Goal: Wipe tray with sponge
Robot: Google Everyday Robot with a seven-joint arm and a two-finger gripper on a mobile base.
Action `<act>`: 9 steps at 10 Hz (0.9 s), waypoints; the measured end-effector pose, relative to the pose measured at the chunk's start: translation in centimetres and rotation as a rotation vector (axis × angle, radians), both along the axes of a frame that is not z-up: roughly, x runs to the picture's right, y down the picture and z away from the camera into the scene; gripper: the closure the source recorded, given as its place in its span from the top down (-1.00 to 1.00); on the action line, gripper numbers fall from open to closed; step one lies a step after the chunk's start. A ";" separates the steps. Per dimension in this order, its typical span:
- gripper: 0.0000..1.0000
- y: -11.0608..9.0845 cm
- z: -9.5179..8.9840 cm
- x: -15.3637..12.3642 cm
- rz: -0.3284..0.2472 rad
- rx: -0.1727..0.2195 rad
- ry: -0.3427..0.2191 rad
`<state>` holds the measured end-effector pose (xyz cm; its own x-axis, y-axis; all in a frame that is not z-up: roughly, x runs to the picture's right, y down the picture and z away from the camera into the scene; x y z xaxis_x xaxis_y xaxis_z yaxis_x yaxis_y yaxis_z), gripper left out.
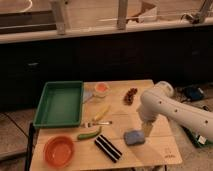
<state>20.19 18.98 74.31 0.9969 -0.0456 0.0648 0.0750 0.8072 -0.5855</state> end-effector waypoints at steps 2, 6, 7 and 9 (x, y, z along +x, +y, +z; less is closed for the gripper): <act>0.60 0.9 0.9 0.0 0.011 -0.008 -0.015; 0.60 2.5 2.2 -0.6 0.024 -0.019 -0.044; 0.60 2.8 2.5 -0.5 0.028 -0.022 -0.048; 0.60 3.5 3.0 -0.7 0.033 -0.028 -0.060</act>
